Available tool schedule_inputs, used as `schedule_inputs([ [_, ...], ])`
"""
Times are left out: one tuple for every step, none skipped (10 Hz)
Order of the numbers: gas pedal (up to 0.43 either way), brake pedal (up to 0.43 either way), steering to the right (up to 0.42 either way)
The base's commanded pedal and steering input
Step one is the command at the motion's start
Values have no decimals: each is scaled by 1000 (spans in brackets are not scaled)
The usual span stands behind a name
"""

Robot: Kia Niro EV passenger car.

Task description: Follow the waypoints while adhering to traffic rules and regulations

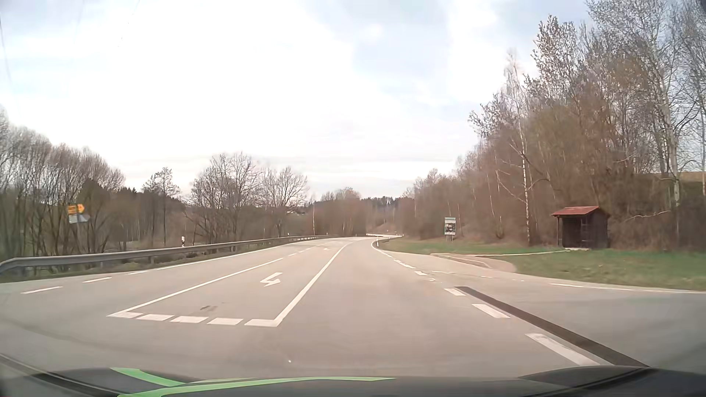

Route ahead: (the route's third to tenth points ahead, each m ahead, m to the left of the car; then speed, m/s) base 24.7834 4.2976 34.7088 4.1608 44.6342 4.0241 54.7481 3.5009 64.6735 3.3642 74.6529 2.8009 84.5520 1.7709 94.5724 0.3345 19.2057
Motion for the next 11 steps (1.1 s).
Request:
schedule_inputs([
  [138, 0, 0],
  [138, 0, 4],
  [138, 0, 6],
  [138, 0, 6],
  [138, 0, 7],
  [138, 0, 8],
  [138, 0, 7],
  [138, 0, 7],
  [138, 0, 6],
  [138, 0, 4],
  [138, 0, 3],
])
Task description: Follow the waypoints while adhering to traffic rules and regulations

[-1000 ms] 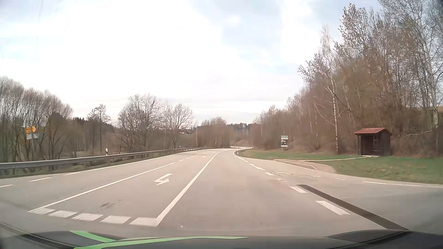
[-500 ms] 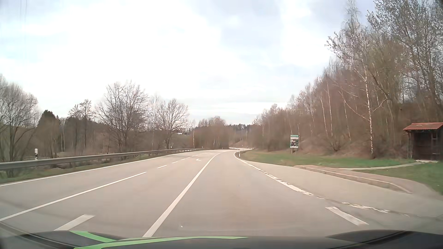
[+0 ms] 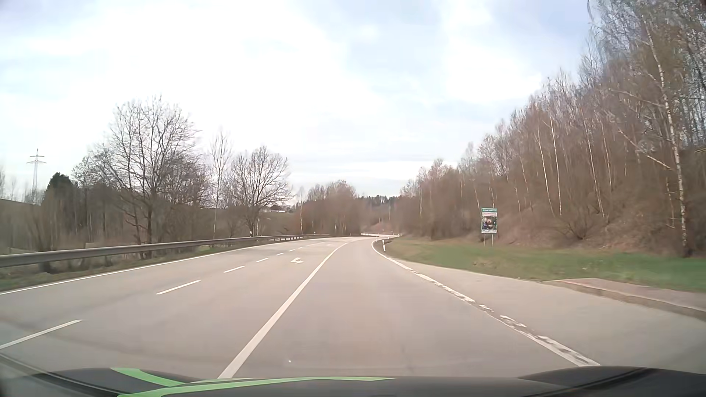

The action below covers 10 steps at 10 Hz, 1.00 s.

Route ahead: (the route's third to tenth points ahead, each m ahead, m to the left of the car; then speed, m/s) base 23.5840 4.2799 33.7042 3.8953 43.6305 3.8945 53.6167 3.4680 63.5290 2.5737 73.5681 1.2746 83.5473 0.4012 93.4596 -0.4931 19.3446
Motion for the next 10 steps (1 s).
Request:
schedule_inputs([
  [138, 0, 3],
  [138, 0, 3],
  [138, 0, 3],
  [138, 0, 3],
  [138, 0, 3],
  [130, 0, 3],
  [130, 0, 1],
  [130, 0, 1],
  [130, 0, 2],
  [130, 0, 6],
])
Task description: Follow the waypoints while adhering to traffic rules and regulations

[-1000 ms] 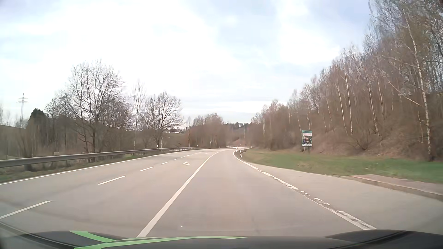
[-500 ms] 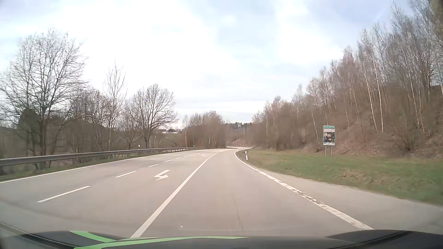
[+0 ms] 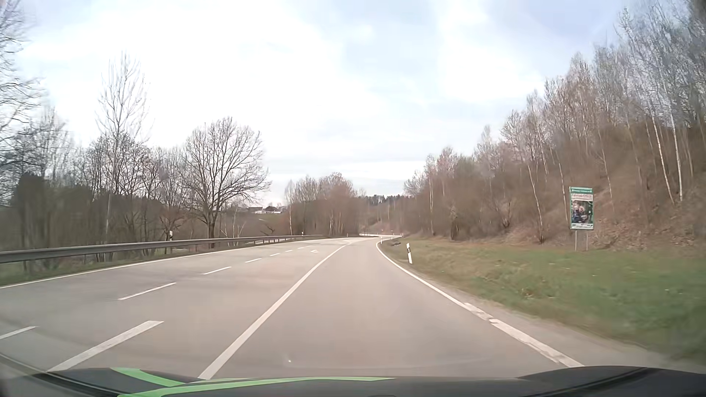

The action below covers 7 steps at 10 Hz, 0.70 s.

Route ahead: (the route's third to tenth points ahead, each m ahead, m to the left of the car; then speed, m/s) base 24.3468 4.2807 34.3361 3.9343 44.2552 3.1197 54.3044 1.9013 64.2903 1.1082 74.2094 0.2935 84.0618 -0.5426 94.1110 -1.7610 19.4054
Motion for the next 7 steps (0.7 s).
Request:
schedule_inputs([
  [130, 0, 6],
  [130, 0, 6],
  [130, 0, 5],
  [130, 0, 5],
  [130, 0, 4],
  [130, 0, 0],
  [130, 0, 0],
])
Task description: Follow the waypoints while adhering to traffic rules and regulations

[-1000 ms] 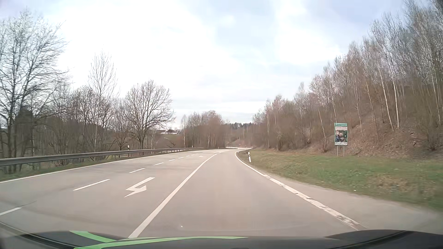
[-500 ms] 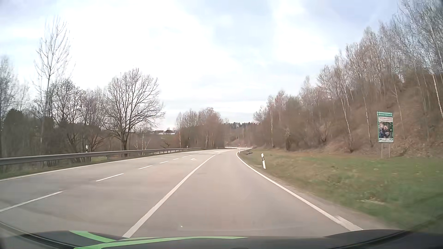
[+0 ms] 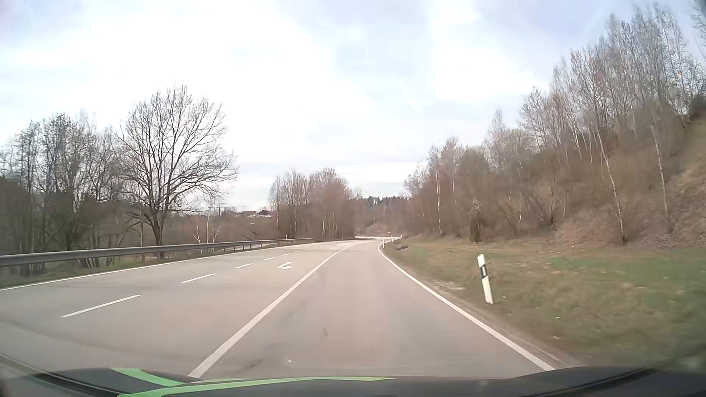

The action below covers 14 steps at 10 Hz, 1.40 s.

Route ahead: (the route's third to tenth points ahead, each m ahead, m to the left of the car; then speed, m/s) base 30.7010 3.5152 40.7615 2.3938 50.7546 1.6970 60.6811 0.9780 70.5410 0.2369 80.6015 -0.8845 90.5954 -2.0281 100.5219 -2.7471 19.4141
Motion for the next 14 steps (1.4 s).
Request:
schedule_inputs([
  [118, 0, 2],
  [118, 0, 5],
  [118, 0, 8],
  [110, 0, 9],
  [110, 0, 10],
  [110, 0, 10],
  [98, 0, 9],
  [87, 0, 9],
  [87, 0, 6],
  [87, 0, 5],
  [87, 0, 5],
  [87, 0, 5],
  [87, 0, 5],
  [87, 0, 5],
])
